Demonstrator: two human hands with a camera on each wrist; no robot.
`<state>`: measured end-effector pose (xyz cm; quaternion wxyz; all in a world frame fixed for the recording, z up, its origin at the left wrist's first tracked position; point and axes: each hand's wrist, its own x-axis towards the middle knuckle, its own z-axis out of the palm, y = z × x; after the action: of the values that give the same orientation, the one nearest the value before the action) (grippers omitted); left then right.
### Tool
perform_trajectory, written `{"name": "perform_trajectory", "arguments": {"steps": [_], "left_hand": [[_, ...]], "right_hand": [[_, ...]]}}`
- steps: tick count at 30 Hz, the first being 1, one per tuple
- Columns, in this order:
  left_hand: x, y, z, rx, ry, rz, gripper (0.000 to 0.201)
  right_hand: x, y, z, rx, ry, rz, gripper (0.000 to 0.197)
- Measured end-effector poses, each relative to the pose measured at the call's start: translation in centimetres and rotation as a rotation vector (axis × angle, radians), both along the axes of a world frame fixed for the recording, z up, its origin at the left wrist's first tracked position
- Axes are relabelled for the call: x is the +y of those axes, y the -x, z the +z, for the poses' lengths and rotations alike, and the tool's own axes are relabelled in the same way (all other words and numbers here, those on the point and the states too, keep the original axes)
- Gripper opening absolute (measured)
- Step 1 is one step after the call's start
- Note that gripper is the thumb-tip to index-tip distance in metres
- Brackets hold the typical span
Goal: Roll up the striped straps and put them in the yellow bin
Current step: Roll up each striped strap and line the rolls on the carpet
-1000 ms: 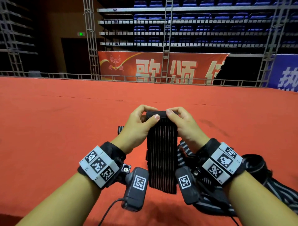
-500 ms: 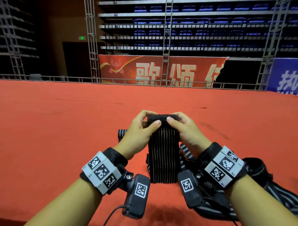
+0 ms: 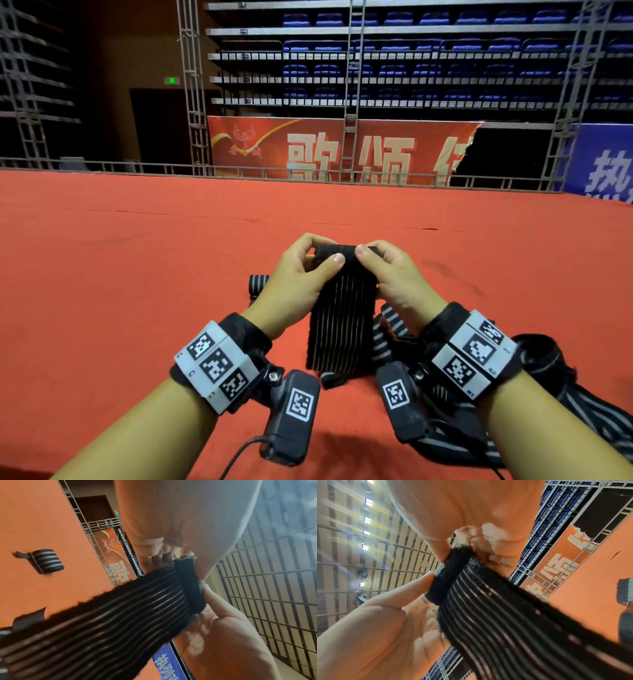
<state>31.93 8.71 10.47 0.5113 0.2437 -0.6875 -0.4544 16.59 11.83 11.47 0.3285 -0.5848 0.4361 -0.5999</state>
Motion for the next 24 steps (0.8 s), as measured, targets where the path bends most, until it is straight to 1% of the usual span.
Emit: {"name": "perform_trajectory", "arguments": {"steps": [2, 4, 5, 7, 8, 11, 13, 14, 16, 17, 19, 21, 22, 24], "left_hand": [[-0.05, 0.02, -0.24, 0.005, -0.038, 0.023, 0.007], [-0.24, -0.04, -0.39, 0.013, -0.044, 0.029, 0.005], [-0.30, -0.11, -0.37, 0.019, -0.038, 0.022, 0.003], [-0.33, -0.28, -0.23, 0.021, -0.017, 0.014, 0.007], [-0.34, -0.33, -0.21, 0.013, -0.010, 0.015, 0.010], [-0.25, -0.19, -0.45, -0.017, -0.048, 0.011, 0.010], [-0.10, 0.05, -0.71, -0.008, -0.083, -0.005, 0.012], [-0.05, 0.16, -0.80, 0.004, -0.081, -0.002, 0.012], [0.05, 0.30, -0.76, 0.015, -0.025, 0.024, 0.013], [0.07, 0.33, -0.71, 0.010, 0.005, 0.034, 0.014], [0.04, 0.37, -0.72, -0.005, 0.015, 0.040, 0.016], [0.08, 0.34, -0.82, -0.012, -0.043, 0.028, 0.015], [0.06, 0.29, -0.83, -0.013, -0.062, 0.022, 0.013], [-0.13, 0.14, -0.91, -0.014, -0.034, 0.024, 0.011]], "right_hand": [[-0.06, -0.10, -0.07, 0.005, 0.059, 0.000, 0.003], [-0.03, -0.27, -0.24, -0.005, 0.071, 0.009, 0.001], [0.01, -0.38, -0.27, -0.015, 0.046, 0.012, 0.004], [0.10, -0.40, -0.32, -0.017, -0.042, 0.015, 0.016], [0.11, -0.32, -0.33, -0.019, -0.069, 0.018, 0.017], [-0.01, -0.12, -0.18, -0.060, -0.022, 0.021, 0.003], [-0.17, -0.05, -0.16, -0.070, 0.004, 0.013, 0.009], [-0.25, -0.04, -0.21, -0.096, -0.004, 0.012, 0.010], [-0.23, -0.07, -0.35, -0.150, -0.047, 0.030, 0.004], [-0.22, -0.08, -0.47, -0.153, -0.066, 0.036, 0.008], [-0.15, 0.04, -0.61, -0.117, -0.057, 0.037, 0.008], [-0.01, 0.20, -0.59, -0.076, -0.006, 0.032, 0.003], [0.00, 0.24, -0.62, -0.060, 0.017, 0.034, 0.005], [0.04, 0.21, -0.73, -0.057, 0.012, 0.040, 0.005]]}}
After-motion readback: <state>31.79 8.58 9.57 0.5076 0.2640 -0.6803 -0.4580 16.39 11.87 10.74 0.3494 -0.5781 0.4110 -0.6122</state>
